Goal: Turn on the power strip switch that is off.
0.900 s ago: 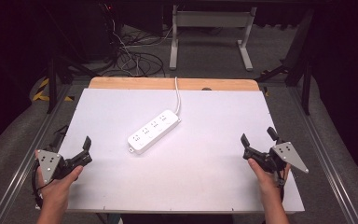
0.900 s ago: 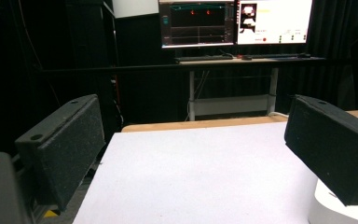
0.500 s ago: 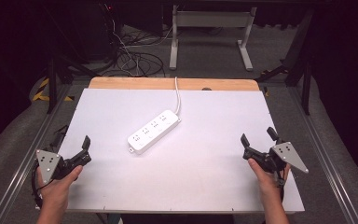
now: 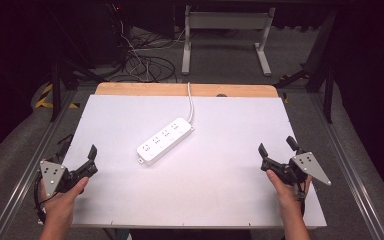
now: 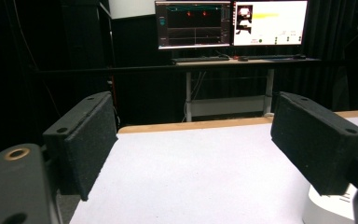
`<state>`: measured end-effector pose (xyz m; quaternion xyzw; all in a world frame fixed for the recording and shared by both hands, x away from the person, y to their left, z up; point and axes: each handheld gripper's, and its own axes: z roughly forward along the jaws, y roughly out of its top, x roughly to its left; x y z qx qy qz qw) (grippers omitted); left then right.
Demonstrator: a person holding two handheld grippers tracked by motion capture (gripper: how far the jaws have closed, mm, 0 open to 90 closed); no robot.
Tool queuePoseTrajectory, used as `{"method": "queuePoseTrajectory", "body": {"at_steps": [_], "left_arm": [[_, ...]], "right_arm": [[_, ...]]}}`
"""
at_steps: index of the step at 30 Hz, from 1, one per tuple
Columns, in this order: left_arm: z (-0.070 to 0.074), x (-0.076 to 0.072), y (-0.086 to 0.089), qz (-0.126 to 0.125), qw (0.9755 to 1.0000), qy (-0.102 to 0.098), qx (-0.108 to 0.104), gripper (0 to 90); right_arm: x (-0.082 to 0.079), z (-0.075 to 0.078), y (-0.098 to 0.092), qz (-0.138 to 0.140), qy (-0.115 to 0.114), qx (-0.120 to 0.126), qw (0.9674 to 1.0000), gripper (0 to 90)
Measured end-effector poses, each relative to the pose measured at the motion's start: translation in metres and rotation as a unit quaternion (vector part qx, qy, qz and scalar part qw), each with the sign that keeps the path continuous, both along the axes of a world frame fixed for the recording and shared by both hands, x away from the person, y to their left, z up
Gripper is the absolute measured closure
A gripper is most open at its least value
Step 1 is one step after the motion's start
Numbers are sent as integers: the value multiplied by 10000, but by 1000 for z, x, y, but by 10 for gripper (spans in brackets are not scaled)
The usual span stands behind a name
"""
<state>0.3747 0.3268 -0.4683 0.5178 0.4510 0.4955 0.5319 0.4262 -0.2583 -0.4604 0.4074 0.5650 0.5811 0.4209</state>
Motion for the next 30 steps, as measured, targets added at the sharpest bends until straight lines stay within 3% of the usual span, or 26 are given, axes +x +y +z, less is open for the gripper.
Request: {"method": "queuePoseTrajectory", "body": {"at_steps": [24,30], "left_arm": [[3,-1,-1,-72,9998,168,-20,316],[4,-2,-1,-38,9997,242,-75,464]], "right_arm": [[-1,0,0,24,40,12,10000,51],[0,0,-1,15,42,-6,10000,51]]}}
